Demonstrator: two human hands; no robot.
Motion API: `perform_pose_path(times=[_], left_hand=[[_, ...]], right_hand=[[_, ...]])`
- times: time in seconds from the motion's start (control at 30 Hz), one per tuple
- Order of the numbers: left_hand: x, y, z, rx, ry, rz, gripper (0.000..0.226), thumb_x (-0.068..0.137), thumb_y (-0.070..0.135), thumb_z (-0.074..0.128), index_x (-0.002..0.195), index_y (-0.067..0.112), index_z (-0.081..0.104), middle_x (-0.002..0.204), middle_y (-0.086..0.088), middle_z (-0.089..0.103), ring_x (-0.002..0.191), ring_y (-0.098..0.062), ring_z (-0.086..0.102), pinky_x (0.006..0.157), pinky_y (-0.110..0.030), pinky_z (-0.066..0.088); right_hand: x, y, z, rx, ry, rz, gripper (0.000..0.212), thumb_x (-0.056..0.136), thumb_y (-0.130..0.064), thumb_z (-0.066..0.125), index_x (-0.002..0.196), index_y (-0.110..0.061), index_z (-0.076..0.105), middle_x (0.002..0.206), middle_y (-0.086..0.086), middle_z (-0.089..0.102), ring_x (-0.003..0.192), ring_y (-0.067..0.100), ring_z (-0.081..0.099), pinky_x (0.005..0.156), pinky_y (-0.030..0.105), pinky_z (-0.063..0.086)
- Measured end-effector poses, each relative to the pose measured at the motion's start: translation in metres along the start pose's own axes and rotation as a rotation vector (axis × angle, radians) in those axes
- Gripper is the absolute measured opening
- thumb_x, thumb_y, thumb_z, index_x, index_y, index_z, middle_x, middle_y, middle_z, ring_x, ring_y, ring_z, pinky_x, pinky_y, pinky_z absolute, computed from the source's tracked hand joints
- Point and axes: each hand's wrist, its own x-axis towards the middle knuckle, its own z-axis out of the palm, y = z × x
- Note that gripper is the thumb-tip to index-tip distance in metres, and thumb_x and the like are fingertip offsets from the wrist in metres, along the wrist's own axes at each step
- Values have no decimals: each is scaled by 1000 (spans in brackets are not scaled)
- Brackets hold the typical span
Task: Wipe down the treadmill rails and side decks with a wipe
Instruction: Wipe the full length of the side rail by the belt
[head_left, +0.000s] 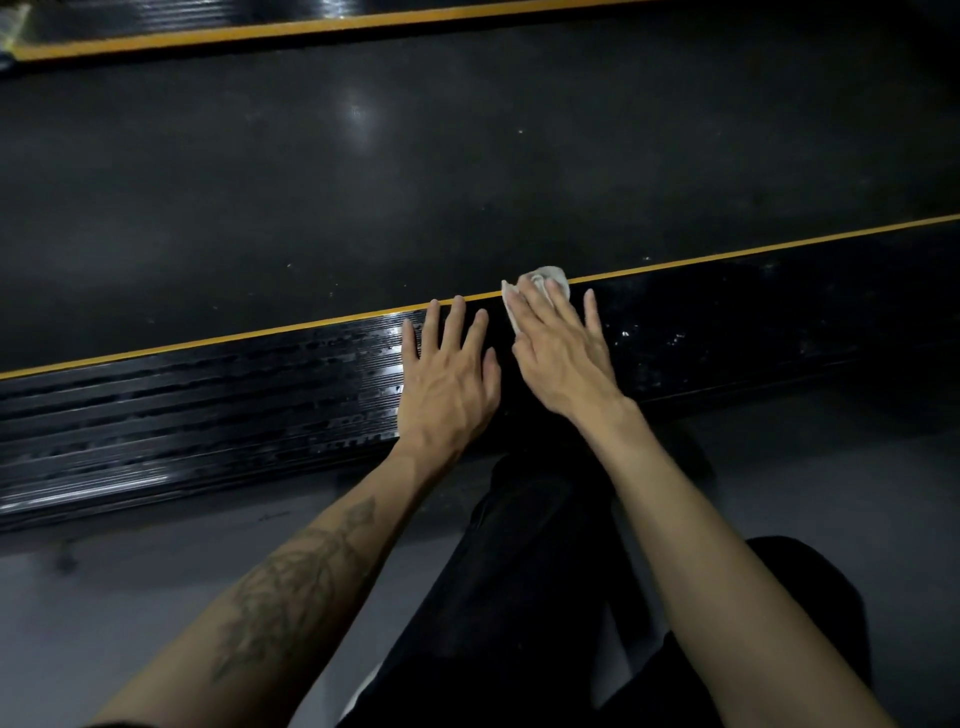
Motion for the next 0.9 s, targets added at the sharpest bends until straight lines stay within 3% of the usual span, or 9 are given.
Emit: perform_pose_path(times=[0.1, 0.33, 0.53, 0.67, 0.9], left_hand=[[0, 0, 0, -2, 14, -2, 60, 101, 43, 27, 153, 18, 46, 164, -11, 35, 155, -33, 24, 125, -58, 17], [0, 0, 0, 10, 3, 23, 60, 102, 43, 27, 153, 19, 45, 165, -10, 34, 156, -33, 23, 125, -58, 18], [0, 0, 2, 21, 1, 42, 60, 103, 46, 31, 155, 19, 44, 167, -9, 31, 157, -31, 20, 125, -59, 15], [0, 1, 3, -6, 4, 49, 62, 102, 47, 29, 154, 18, 44, 167, -10, 31, 157, -31, 19, 125, -59, 15], [0, 3, 3, -7, 16, 63, 62, 102, 47, 30, 154, 16, 46, 166, -10, 32, 157, -31, 21, 125, -58, 17]], right_hand=[[-10, -5, 0, 34, 28, 55, 62, 108, -28, 31, 165, -22, 7, 173, -3, 4, 160, 23, -3, 127, 54, -4], [9, 0, -2, 9, 2, -18, 60, 109, -28, 30, 166, -25, 11, 173, -4, 8, 160, 21, 1, 126, 56, -4], [-17, -2, 8, 16, 90, 102, 66, 103, -36, 10, 165, -18, 13, 172, 3, 14, 159, 24, 9, 127, 55, 3], [-8, 0, 6, 6, 66, 12, 57, 109, -31, 27, 165, -22, 17, 172, 1, 15, 159, 23, 10, 127, 57, 1], [-25, 7, 6, -35, 79, 138, 62, 109, -35, 24, 166, -17, 3, 173, 3, 3, 160, 22, 0, 127, 55, -1]])
